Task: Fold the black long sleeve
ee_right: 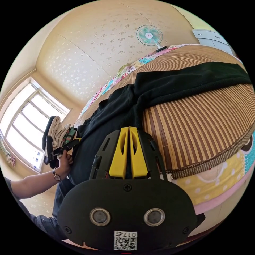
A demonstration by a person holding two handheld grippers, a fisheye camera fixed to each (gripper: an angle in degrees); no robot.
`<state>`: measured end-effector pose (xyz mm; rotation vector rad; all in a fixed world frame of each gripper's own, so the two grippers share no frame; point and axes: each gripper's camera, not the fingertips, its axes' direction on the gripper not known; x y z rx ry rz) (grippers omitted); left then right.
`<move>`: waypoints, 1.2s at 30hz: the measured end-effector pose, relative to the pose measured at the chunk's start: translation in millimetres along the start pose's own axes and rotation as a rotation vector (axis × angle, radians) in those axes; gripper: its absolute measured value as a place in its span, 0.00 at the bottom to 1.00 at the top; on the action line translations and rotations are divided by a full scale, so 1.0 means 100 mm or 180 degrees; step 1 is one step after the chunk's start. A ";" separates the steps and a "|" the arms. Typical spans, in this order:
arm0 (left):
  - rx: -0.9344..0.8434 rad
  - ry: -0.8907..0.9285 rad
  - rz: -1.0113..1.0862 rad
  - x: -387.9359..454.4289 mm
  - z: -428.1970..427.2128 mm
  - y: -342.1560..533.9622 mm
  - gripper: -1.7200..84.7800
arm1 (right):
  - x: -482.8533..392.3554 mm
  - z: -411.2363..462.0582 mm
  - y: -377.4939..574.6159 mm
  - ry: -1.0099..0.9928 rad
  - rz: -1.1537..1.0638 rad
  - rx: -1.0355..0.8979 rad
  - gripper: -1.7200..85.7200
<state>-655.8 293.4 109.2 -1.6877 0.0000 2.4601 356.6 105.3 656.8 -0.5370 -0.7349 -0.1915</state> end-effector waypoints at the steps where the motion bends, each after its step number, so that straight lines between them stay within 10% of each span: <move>1: -0.0001 0.0000 0.0000 -0.01 0.00 0.00 0.11 | 0.00 -0.02 -0.01 0.0021 -0.0012 0.0004 0.02; 8: 0.0010 -0.0056 0.0029 -0.08 0.00 -0.03 0.11 | 0.03 -0.11 -0.11 0.0058 -0.0012 0.0014 0.02; 15: 0.0036 -0.0101 0.0059 -0.16 0.01 -0.04 0.11 | 0.59 -0.68 -0.23 -0.1329 0.0664 0.0226 0.03; 28: 0.0052 -0.0184 0.0158 -0.22 0.05 -0.11 0.11 | 1.95 -1.64 -1.52 0.0202 0.2107 0.0355 0.10; 36: 0.0057 -0.0155 0.0146 -0.30 0.02 -0.11 0.11 | -1.45 -1.21 -1.91 -0.0352 -0.0868 0.0837 0.07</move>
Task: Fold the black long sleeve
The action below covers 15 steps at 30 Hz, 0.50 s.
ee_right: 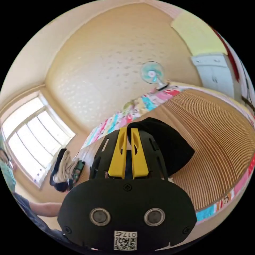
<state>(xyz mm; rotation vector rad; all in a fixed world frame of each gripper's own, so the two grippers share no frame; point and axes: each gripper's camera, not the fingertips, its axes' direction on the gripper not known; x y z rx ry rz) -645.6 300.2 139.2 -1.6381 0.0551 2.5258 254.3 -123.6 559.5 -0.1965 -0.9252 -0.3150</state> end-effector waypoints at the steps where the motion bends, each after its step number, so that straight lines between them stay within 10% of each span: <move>1: -0.0001 -0.0003 0.0001 0.00 0.00 0.00 0.11 | -0.51 0.29 0.15 -0.0203 -0.0306 -0.0129 0.07; 7: 0.0000 0.0030 -0.0015 -0.05 -0.04 0.00 0.11 | -1.47 2.00 1.57 -0.0226 -0.0561 -0.2098 0.13; 15: 0.0010 0.0046 -0.0021 -0.09 -0.08 0.01 0.11 | -0.99 1.42 1.85 0.0316 -0.0039 -0.1548 0.12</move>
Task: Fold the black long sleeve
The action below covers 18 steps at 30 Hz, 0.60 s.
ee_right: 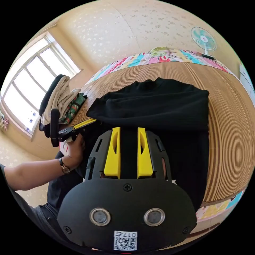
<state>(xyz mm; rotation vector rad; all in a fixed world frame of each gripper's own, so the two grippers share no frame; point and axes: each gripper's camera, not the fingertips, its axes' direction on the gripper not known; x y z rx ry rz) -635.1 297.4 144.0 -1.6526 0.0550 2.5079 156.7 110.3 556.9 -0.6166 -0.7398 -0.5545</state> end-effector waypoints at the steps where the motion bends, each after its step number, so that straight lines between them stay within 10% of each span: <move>1: 0.0000 0.0002 -0.0001 0.00 0.00 0.00 0.11 | 0.08 -0.10 -0.03 0.0104 0.0106 0.0108 0.12; 10: 0.0002 0.0028 -0.0014 -0.02 -0.06 0.00 0.11 | -0.04 -0.50 -0.11 0.0658 -0.0135 0.0815 0.11; 18: 0.0002 0.0061 0.0008 0.01 -0.11 -0.02 0.11 | 0.37 0.30 -0.18 0.1175 0.0067 -0.0240 0.04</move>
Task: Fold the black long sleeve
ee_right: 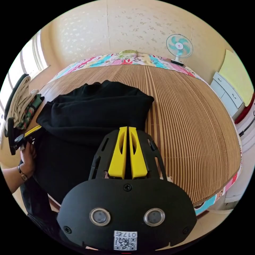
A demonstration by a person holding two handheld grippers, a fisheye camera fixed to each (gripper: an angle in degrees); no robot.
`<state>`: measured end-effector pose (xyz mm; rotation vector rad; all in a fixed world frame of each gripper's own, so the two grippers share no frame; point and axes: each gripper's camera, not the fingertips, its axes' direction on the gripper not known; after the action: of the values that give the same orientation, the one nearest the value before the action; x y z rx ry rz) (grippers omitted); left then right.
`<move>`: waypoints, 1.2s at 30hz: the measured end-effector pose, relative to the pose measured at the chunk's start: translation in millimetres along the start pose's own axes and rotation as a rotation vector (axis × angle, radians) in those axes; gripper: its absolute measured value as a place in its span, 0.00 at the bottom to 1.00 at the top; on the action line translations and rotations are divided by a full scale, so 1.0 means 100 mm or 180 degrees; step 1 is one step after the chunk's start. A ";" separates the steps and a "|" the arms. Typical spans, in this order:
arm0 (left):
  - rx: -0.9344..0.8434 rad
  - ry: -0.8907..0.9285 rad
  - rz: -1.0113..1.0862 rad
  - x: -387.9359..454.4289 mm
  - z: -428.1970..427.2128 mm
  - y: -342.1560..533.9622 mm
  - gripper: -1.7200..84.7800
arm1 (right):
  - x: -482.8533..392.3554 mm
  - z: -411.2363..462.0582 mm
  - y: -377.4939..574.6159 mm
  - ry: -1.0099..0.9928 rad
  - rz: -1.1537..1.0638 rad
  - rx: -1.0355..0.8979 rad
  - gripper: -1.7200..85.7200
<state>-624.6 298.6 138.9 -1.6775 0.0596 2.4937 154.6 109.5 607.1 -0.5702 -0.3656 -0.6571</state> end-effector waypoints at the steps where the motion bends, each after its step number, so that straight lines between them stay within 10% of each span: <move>1: 0.0000 0.0000 0.0000 0.00 0.00 0.00 0.11 | 0.01 0.00 0.01 -0.0019 0.0065 0.0096 0.03; 11: -0.0025 0.0018 -0.0011 0.04 -0.06 -0.07 0.11 | -0.55 0.13 0.00 0.0935 -0.0382 0.0190 0.03; 26: 0.0193 0.0974 -0.0275 -0.11 -0.92 0.29 0.03 | 0.08 -0.85 0.65 -0.0470 0.0048 0.0237 0.04; 30: -0.0671 0.0326 -0.0008 0.14 -0.46 0.15 0.01 | -0.05 -0.36 0.44 -0.0304 -0.0122 -0.0461 0.04; 36: -0.0915 0.0873 -0.0155 -0.16 -0.10 -0.47 0.01 | 0.32 -0.10 -0.15 -0.0780 0.0546 -0.0587 0.04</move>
<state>-603.6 342.9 151.9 -2.0945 -0.3229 2.3077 169.4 78.3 620.3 -0.8522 -0.4821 -0.4587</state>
